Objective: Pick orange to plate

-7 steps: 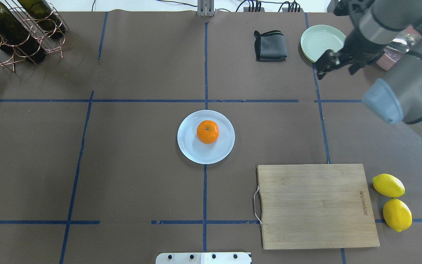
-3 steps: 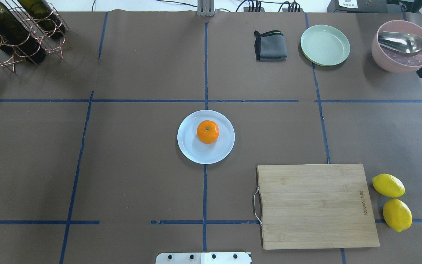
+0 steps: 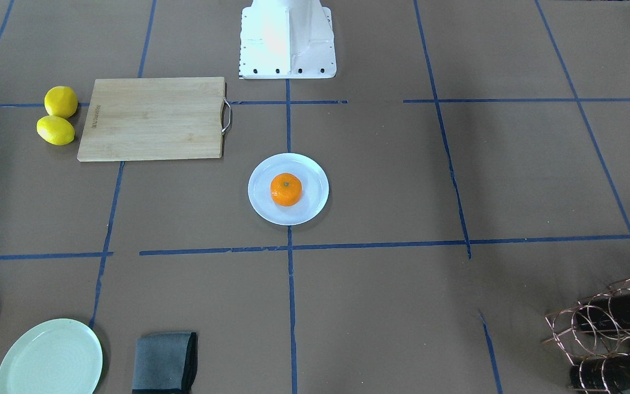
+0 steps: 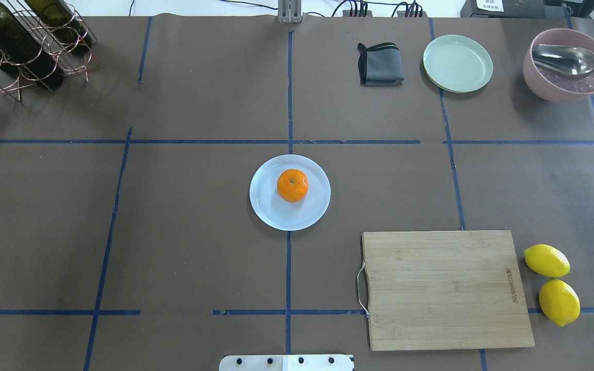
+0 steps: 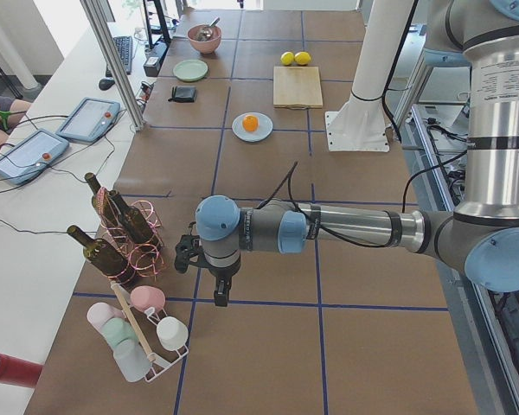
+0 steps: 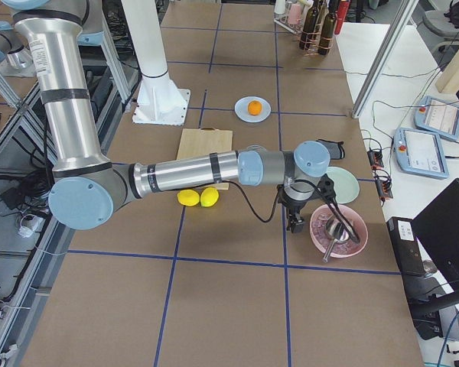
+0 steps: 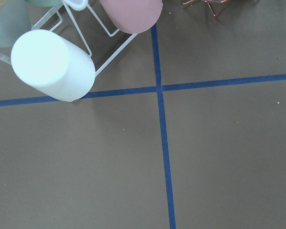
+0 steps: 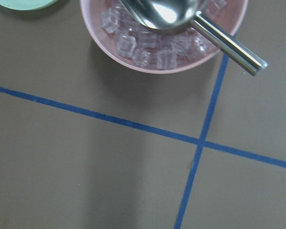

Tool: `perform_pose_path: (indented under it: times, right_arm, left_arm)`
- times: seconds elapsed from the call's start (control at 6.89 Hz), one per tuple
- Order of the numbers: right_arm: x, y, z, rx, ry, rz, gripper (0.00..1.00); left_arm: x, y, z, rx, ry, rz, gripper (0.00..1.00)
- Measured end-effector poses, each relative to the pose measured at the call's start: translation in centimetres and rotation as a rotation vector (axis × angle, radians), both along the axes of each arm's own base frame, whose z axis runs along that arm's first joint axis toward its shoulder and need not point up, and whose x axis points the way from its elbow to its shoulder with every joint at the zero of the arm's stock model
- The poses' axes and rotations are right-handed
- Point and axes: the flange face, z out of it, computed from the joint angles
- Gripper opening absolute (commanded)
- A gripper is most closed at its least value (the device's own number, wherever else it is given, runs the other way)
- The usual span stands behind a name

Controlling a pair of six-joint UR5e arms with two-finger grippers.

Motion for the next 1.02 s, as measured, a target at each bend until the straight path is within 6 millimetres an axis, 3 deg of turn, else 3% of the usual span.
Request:
perform_pose_path:
  times: [0.29,0.58,1.02]
  right_arm:
    - [3.1,2.4,3.8,-0.065,-0.003,0.061,1.00]
    - [5.2,3.7,5.1,-0.030,0.001,0.107,1.00]
    - [5.7,5.9,6.7,0.014,0.001,0.158,1.00]
  left_arm:
    - [0.0,0.3,-0.1,-0.002,0.002,-0.005,1.00]
    - [0.0,0.3,-0.4,0.003,0.001,-0.006,1.00]
    - [0.0,0.2,-0.6,0.008,0.000,-0.006,1.00]
